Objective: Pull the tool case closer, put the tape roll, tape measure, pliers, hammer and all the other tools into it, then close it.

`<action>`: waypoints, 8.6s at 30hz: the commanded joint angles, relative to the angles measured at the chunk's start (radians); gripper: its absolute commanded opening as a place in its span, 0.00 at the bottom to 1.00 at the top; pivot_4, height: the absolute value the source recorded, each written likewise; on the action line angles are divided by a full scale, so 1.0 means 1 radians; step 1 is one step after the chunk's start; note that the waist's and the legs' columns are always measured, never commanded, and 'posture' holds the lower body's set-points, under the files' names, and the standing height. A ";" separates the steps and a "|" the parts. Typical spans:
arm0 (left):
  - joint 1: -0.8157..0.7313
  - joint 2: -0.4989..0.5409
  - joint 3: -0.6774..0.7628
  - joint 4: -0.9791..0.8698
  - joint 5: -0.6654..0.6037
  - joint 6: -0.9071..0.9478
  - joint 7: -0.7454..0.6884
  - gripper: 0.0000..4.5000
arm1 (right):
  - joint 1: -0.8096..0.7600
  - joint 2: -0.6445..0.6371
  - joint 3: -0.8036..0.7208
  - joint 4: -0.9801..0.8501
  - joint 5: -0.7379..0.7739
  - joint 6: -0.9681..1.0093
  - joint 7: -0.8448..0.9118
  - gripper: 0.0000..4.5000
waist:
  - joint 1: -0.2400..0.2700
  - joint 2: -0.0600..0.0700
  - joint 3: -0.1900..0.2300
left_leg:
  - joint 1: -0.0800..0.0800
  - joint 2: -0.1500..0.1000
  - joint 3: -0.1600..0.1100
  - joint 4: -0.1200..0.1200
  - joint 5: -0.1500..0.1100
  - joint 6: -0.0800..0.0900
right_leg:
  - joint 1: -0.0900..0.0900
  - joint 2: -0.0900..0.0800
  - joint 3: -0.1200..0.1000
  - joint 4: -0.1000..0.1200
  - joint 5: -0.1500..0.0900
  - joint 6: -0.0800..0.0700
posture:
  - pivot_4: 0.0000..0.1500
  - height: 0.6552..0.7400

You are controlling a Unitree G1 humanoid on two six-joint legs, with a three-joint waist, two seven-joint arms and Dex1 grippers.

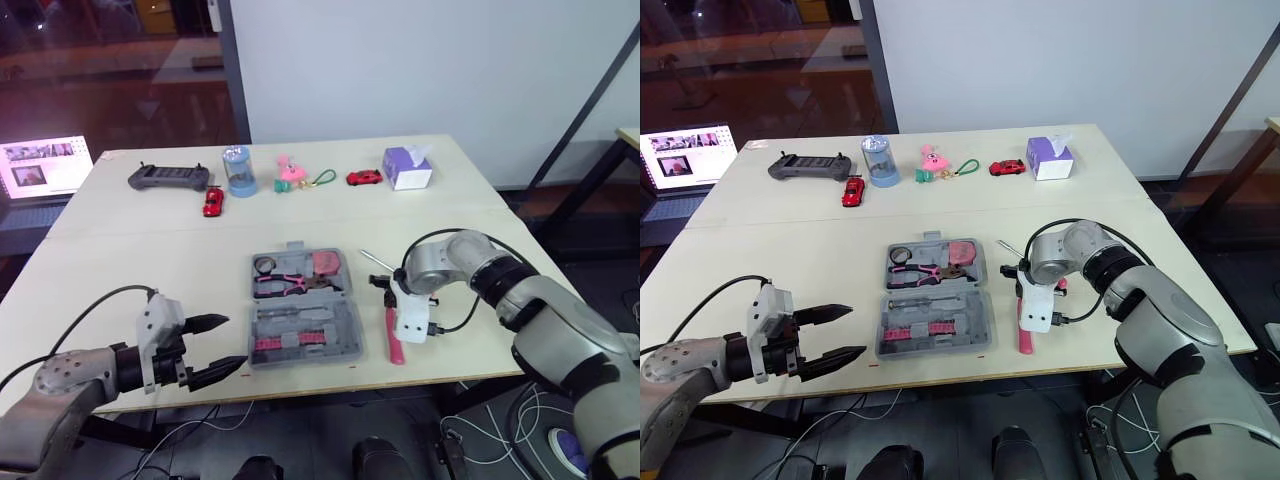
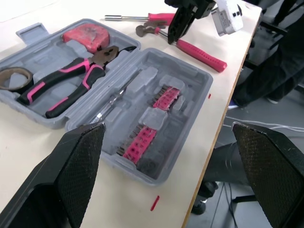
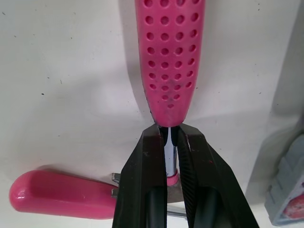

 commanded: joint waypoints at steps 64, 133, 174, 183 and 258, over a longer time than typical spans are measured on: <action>-0.050 -0.007 -0.034 0.070 0.051 -0.098 -0.072 1.00 | 0.299 -0.020 -0.706 -0.529 2.119 2.618 -0.619 0.00 | 0.053 0.015 0.011 | -0.034 -0.002 0.005 0.018 -0.004 0.007 | -0.025 -0.002 0.001 0.001 0.005 0.005 | 1.00 1.00; -0.095 0.053 0.072 0.191 -0.016 -0.176 -0.230 1.00 | 1.083 0.033 -0.907 -1.540 1.532 1.964 -0.348 0.02 | 0.053 0.013 0.008 | -0.030 -0.001 0.005 0.019 -0.005 0.010 | -0.021 0.000 0.002 0.001 0.005 0.005 | 1.00 1.00; -0.077 0.007 -0.001 0.354 0.064 -0.386 -0.344 1.00 | -0.028 0.020 -0.029 -1.001 1.463 2.234 0.308 0.02 | 0.028 0.013 0.009 | -0.033 0.000 0.004 0.018 -0.004 0.007 | -0.026 -0.001 0.001 0.001 0.005 0.005 | 1.00 1.00; -0.095 -0.005 -0.007 0.344 0.067 -0.391 -0.328 1.00 | -0.023 0.076 0.005 -0.938 1.414 2.186 0.333 0.02 | 0.028 0.013 0.009 | -0.033 -0.001 0.004 0.018 -0.004 0.007 | -0.026 -0.001 0.001 0.002 0.005 0.005 | 1.00 1.00; -0.092 -0.009 -0.003 0.252 0.047 -0.275 -0.260 1.00 | 0.512 0.294 -0.348 -0.972 1.209 1.897 0.030 0.01 | 0.028 0.013 0.008 | -0.032 -0.001 0.004 0.018 -0.003 0.006 | -0.026 -0.001 0.001 0.003 0.005 0.005 | 1.00 1.00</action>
